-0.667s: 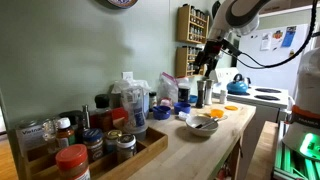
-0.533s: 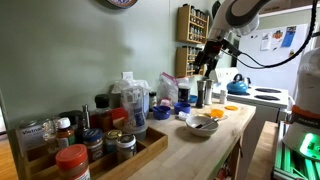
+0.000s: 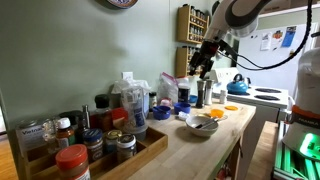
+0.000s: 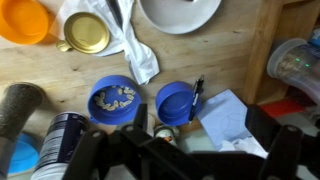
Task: Put the pen in the white bowl
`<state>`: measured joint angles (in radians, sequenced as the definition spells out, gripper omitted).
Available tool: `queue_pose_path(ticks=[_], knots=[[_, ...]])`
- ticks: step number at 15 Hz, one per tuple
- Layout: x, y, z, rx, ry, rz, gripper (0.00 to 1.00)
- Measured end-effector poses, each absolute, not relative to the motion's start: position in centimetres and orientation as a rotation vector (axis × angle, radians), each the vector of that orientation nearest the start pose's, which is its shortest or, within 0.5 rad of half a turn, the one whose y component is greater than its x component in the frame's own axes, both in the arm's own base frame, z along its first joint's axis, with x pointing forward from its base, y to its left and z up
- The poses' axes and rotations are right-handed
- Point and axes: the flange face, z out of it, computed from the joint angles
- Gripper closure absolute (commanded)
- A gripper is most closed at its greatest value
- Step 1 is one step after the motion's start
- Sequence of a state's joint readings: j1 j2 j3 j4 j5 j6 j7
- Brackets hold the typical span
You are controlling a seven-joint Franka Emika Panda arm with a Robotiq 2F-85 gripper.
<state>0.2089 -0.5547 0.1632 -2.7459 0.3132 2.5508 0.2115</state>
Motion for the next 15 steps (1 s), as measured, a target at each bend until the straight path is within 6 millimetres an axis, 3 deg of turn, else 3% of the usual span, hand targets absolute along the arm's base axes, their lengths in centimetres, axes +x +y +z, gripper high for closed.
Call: queue_pose_path(ticks=[3,6,15], knots=[[35.8,17.5,39.9,-2.847,0.082,-0.486,0.0],[36.0,19.8,37.4,-2.835,0.073,-0.422,0.0],[37.4,20.5,36.8,-2.809,0.066,-0.393,0.0]])
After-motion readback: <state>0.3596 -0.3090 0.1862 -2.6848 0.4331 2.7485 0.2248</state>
